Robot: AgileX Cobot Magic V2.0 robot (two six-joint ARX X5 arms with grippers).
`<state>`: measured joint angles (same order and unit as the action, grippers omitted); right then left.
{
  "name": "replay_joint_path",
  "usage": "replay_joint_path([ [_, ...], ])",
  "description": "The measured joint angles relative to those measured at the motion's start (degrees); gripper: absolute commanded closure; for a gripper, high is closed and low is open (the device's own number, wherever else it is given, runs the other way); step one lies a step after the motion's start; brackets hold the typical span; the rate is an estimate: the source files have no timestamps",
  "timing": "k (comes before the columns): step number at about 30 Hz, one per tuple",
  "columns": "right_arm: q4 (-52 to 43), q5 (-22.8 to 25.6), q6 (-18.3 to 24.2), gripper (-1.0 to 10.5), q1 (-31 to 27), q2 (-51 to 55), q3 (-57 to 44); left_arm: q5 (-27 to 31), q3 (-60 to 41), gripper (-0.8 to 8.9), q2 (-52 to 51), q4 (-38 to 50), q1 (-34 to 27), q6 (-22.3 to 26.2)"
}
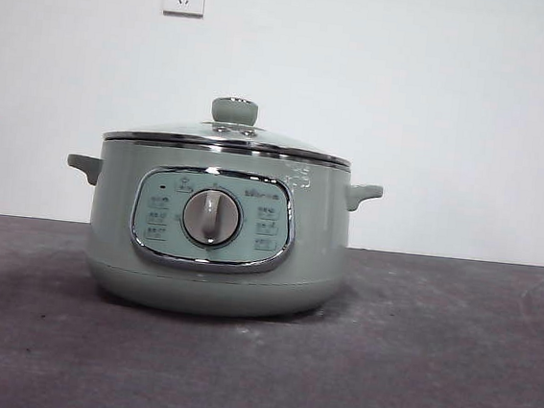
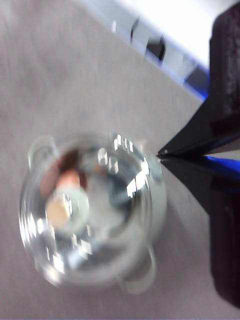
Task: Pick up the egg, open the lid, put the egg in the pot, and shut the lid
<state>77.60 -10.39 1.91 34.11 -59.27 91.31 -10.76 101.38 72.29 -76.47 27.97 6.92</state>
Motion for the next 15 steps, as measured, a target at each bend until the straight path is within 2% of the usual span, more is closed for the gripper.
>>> replay_joint_path([
  [9, 0.00, 0.02, 0.00, 9.5, 0.00, 0.04, 0.00, 1.62, -0.11, 8.17, -5.51, 1.29, -7.63, 0.17],
  [15, 0.00, 0.00, 0.00, 9.5, 0.00, 0.04, 0.00, 1.64, -5.44, 8.17, -15.52, 20.96, -17.31, 0.83],
])
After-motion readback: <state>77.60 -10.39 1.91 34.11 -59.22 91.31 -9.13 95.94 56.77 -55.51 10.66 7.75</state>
